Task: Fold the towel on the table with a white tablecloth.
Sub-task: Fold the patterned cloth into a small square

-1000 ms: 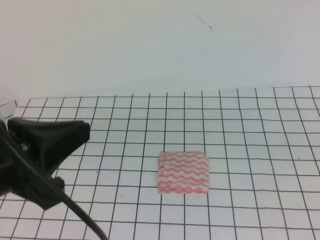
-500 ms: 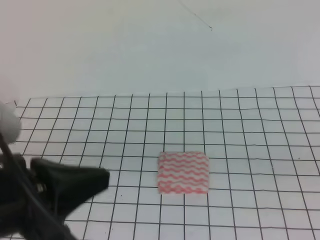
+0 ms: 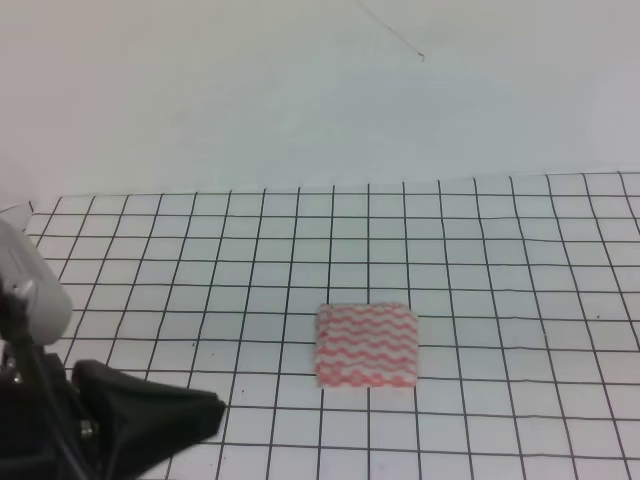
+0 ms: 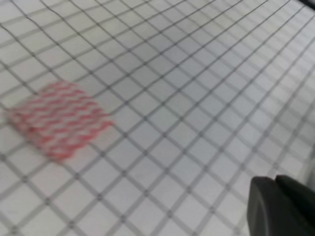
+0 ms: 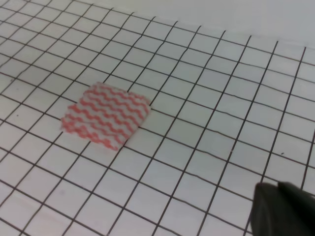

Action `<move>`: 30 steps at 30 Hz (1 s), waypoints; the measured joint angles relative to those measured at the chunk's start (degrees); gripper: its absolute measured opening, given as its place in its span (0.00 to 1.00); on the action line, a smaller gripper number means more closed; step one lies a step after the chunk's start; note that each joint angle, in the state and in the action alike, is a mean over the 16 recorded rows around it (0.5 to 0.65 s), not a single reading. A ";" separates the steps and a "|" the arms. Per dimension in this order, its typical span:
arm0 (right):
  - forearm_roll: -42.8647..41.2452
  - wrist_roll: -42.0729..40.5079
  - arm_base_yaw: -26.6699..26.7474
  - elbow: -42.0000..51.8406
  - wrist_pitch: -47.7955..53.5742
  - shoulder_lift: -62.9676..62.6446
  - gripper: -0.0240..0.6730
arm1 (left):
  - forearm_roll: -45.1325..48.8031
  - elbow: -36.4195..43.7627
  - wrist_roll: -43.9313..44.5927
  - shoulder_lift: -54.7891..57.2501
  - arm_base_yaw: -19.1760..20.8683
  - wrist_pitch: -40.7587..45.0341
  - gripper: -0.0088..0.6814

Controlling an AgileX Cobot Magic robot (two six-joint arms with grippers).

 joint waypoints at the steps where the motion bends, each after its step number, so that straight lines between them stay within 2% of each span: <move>1: 0.00 0.00 0.00 0.00 0.06 0.00 0.03 | 1.36 0.06 -0.12 0.06 0.00 -1.32 0.01; 10: 0.00 0.01 0.00 0.00 0.12 0.00 0.03 | 20.51 3.78 -8.46 -2.26 0.61 -24.39 0.01; 17: 0.00 0.00 0.00 0.00 0.18 0.00 0.03 | 32.19 13.72 -21.38 -12.14 5.67 -40.71 0.01; 24: 0.00 0.00 0.00 0.00 0.18 0.00 0.03 | 37.39 29.08 -32.78 -27.88 12.27 -44.56 0.01; 30: 0.00 0.01 0.00 0.00 0.25 0.00 0.03 | 39.45 39.78 -39.84 -38.86 15.21 -40.32 0.01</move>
